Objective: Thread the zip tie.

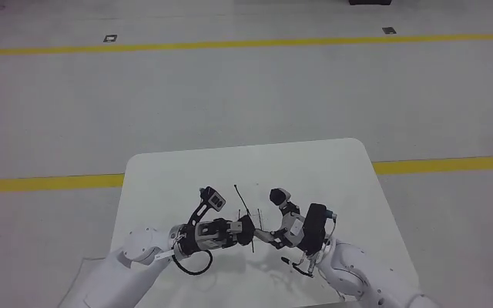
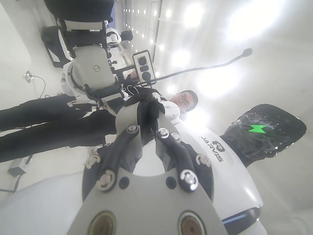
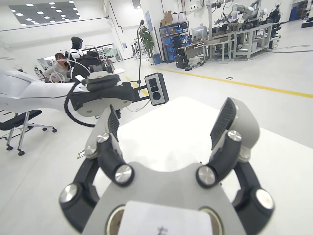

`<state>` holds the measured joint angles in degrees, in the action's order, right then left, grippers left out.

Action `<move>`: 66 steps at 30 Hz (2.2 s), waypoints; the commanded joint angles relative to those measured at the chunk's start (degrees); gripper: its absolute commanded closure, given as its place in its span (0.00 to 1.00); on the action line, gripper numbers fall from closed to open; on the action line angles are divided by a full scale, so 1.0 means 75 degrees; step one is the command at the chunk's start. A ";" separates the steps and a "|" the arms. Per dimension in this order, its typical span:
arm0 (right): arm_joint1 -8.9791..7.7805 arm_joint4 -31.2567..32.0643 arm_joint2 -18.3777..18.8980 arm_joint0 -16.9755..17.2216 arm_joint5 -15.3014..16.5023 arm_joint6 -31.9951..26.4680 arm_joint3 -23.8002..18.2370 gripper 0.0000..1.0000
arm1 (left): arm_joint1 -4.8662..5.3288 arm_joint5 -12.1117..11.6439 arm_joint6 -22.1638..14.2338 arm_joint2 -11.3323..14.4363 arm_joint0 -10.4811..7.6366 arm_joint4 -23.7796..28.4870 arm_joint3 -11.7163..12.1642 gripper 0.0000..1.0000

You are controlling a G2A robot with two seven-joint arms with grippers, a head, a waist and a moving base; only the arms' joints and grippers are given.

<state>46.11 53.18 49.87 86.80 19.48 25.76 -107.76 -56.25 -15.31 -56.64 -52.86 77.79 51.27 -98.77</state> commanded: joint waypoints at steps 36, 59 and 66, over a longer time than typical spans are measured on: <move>0.0266 -0.0419 -0.0954 -0.0868 0.0000 0.0483 0.0784 0.57 | 0.0011 -0.0026 -0.0029 -0.0104 0.0065 -0.0051 0.0024 1.00; 0.0057 -0.0340 -0.1694 -0.1295 0.0000 0.1119 0.0794 0.65 | 0.0011 -0.0026 -0.0029 -0.0104 0.0065 -0.0051 0.0024 1.00; 0.0012 -0.0383 -0.1861 -0.1447 0.0000 0.1216 0.0787 0.67 | 0.0011 -0.0026 -0.0029 -0.0104 0.0065 -0.0051 0.0024 1.00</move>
<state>46.24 50.34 36.04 76.08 19.48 34.78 -101.89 -56.17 -15.51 -56.85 -53.64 78.28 50.89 -98.59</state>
